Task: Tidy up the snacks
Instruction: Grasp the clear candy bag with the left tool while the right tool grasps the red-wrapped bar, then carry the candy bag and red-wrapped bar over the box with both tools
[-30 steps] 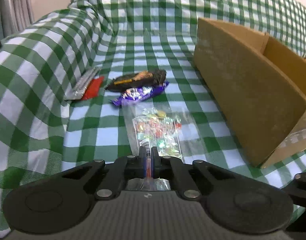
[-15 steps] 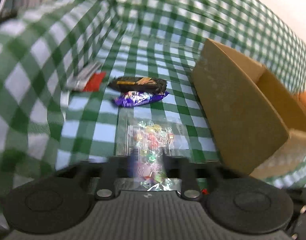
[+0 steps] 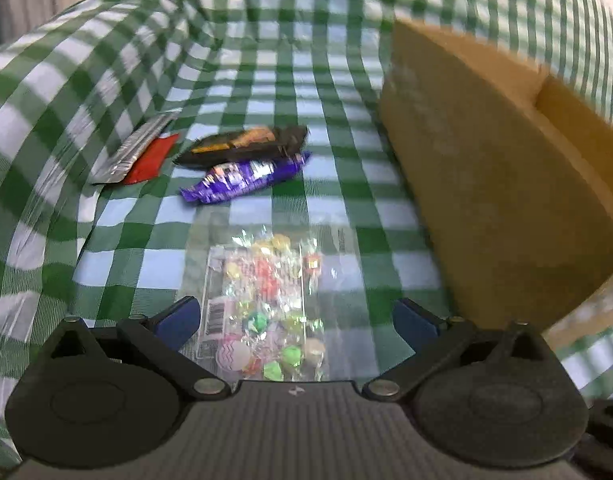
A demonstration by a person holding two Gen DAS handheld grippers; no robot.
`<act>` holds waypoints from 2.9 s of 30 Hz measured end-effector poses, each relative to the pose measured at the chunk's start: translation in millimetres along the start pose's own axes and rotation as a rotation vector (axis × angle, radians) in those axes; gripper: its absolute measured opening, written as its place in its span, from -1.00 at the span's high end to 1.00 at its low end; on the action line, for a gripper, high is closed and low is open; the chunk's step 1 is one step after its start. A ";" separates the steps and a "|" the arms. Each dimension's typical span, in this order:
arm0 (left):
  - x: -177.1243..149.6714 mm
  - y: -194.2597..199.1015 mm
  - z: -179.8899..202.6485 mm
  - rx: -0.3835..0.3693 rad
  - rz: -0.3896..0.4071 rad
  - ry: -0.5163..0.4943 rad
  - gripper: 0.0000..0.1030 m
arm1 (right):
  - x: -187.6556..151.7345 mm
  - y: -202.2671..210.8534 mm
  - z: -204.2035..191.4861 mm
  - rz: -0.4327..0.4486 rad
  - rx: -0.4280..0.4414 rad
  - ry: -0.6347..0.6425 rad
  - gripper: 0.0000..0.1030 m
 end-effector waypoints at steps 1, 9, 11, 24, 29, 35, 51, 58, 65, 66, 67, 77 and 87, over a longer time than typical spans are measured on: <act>-2.0 -3.6 2.7 0.038 -0.008 -0.033 -0.99 | -0.1 -0.2 0.1 0.000 0.001 0.001 0.73; -9.4 -15.2 -25.8 0.042 -0.067 0.083 -1.00 | 0.7 -2.2 -0.2 0.001 0.002 0.001 0.73; -10.9 -12.6 -25.8 0.048 -0.052 0.061 -0.82 | 0.5 -2.2 -0.4 0.002 0.002 0.000 0.73; -5.9 34.1 -33.4 -0.004 0.109 0.054 0.75 | 1.0 2.1 1.6 0.026 -0.004 -0.017 0.77; -6.1 54.9 -33.8 -0.033 0.160 0.044 0.77 | 5.6 11.8 4.2 0.072 0.003 -0.039 0.85; -7.4 69.7 -30.4 -0.057 0.194 0.034 0.78 | 9.9 22.8 7.1 0.118 0.007 -0.052 0.91; -8.1 68.4 -30.5 -0.061 0.195 0.039 0.78 | -3.0 -11.6 -8.3 -0.024 0.037 -0.049 0.16; -8.3 72.8 -30.0 -0.058 0.216 0.048 0.78 | 1.7 -1.4 -6.7 0.043 0.031 -0.041 0.64; -8.1 88.1 -27.8 -0.076 0.258 0.053 0.78 | 26.0 38.5 9.5 0.181 0.038 -0.057 0.64; -8.1 90.6 -26.9 -0.081 0.265 0.053 0.78 | 31.9 48.4 13.5 0.217 0.038 -0.050 0.64; -8.0 92.6 -26.1 -0.084 0.271 0.050 0.78 | 39.0 60.8 19.2 0.269 0.030 -0.043 0.64; -7.9 95.4 -19.3 -0.100 0.287 0.018 0.78 | 47.2 121.7 122.4 0.509 -0.130 -0.120 0.64; -10.0 93.0 -15.8 -0.108 0.271 0.001 0.78 | 24.4 112.0 147.6 0.529 -0.152 -0.294 0.64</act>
Point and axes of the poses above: each gripper's, at about its wrist camera, not at the fingertips, and y roughly against the way its jaws point, z to its right, x to its top, the point moved 3 cm from there along -y, roughly the way its jaws point, and after that the axes turned 4 degrees about -x, right-handed, at the moved point
